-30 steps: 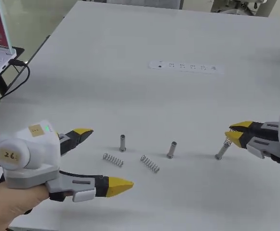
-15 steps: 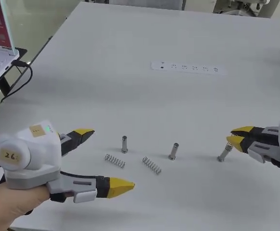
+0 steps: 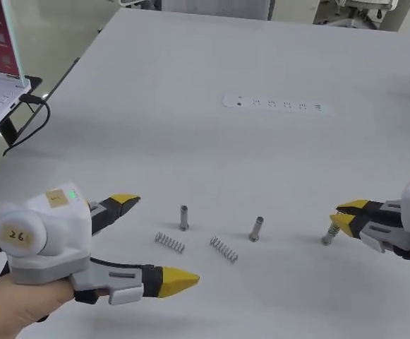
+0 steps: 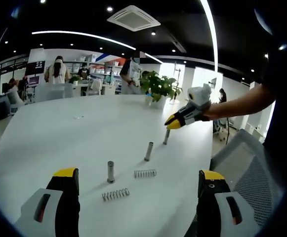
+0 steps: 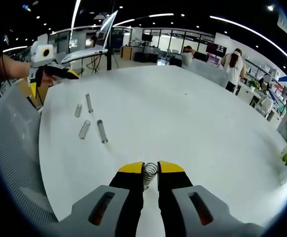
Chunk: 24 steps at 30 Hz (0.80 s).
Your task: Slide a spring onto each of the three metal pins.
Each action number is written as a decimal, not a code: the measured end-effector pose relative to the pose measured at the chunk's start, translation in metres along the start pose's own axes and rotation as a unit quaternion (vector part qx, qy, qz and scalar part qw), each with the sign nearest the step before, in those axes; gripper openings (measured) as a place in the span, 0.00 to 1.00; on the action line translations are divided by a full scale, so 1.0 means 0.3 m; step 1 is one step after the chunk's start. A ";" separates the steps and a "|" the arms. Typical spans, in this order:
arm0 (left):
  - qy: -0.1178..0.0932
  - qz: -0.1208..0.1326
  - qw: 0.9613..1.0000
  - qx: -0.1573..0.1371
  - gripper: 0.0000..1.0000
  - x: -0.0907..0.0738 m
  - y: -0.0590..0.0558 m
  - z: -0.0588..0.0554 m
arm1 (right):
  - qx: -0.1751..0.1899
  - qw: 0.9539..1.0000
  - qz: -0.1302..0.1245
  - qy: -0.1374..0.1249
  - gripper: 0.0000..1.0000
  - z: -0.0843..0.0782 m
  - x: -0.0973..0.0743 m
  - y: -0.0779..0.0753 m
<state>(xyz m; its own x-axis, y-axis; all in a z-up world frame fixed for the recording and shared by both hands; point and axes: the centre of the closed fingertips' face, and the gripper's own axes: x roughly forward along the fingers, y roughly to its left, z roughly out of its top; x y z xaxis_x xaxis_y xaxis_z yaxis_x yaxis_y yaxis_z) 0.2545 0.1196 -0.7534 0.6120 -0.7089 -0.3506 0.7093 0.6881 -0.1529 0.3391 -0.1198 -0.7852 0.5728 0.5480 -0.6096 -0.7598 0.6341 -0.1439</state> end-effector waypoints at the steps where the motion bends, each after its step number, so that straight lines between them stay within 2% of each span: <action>1: 0.000 0.000 1.000 -0.001 0.98 0.000 0.000 0.001 | -0.001 1.000 0.001 0.001 0.07 -0.001 0.002 0.005; 7: -0.001 0.001 1.000 -0.002 0.98 -0.001 0.006 0.001 | -0.005 1.000 0.005 0.014 0.07 -0.029 0.020 0.020; 11: 0.000 0.000 1.000 -0.001 0.98 -0.001 0.005 -0.001 | 0.011 1.000 0.005 0.017 0.08 -0.051 0.031 0.023; 15: 0.000 0.000 1.000 -0.001 0.98 0.001 0.002 -0.002 | 0.001 0.999 0.009 0.040 0.08 -0.087 0.041 0.030; 16: 0.000 -0.002 1.000 -0.001 0.98 0.002 -0.001 -0.004 | 0.000 1.000 0.006 0.029 0.08 -0.076 0.040 0.028; 18: 0.000 -0.003 1.000 0.001 0.98 0.003 -0.005 -0.005 | 0.000 0.999 0.008 0.039 0.08 -0.081 0.037 0.033; 24: 0.000 -0.004 1.000 0.000 0.98 0.005 -0.005 -0.004 | -0.018 0.999 0.013 0.044 0.09 -0.072 0.031 0.039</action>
<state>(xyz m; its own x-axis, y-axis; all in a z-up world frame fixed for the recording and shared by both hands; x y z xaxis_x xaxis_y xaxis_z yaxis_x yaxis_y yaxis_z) 0.2540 0.1176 -0.7550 0.6060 -0.7147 -0.3493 0.7148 0.6819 -0.1552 0.3289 -0.1190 -0.8095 0.5249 0.5126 -0.6795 -0.7853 0.5995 -0.1545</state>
